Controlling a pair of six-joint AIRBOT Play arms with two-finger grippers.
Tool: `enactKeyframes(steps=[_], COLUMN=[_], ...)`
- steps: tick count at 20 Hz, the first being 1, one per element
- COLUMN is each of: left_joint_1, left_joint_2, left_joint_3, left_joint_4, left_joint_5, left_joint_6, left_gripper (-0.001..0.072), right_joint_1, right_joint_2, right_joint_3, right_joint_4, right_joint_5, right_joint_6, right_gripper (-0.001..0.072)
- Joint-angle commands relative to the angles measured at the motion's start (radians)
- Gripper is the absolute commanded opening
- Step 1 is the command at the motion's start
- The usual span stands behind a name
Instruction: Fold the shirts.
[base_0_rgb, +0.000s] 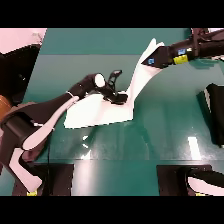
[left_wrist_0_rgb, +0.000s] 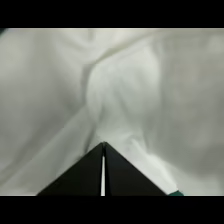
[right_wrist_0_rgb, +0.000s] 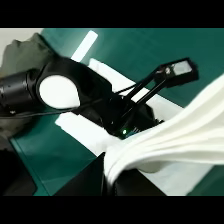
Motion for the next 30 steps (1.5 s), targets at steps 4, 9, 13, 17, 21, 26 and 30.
enactKeyframes(steps=[4, 9, 13, 17, 21, 26, 30], left_joint_1=[0.272, 0.515, 0.623, 0.641, 0.641, 0.641, 0.641], left_joint_2=[0.268, 0.496, 0.57, 0.575, 0.575, 0.574, 0.573], left_joint_3=[0.005, 0.005, 0.005, 0.004, 0.004, 0.0, -0.003], left_joint_4=[0.109, 0.198, 0.201, 0.205, 0.201, 0.193, 0.172], left_joint_5=[-0.129, -0.15, -0.2, -0.273, -0.293, -0.286, -0.27], left_joint_6=[0.082, 0.09, 0.09, 0.098, 0.098, 0.097, 0.097], left_gripper=[0.0027, 0.0027, 0.0027, 0.0027, 0.0027, 0.0027, 0.0027], right_joint_1=[0.224, 0.455, 0.518, 0.401, 0.18, -0.027, -0.018], right_joint_2=[-0.13, -0.397, -0.543, -0.54, -0.414, -0.248, -0.299], right_joint_3=[0.005, 0.178, 0.339, 0.324, -0.003, -0.464, -0.542], right_joint_4=[0.2, 0.134, -0.079, -0.211, -0.21, -0.067, 0.144], right_joint_5=[-0.14, -0.24, -0.13, 0.087, 0.101, -0.145, -0.25], right_joint_6=[-0.123, -0.165, -0.153, -0.06, -0.019, 0.005, -0.08], right_gripper=[0.0015, 0.0242, 0.0674, 0.0582, 0.0578, 0.0579, 0.0578])
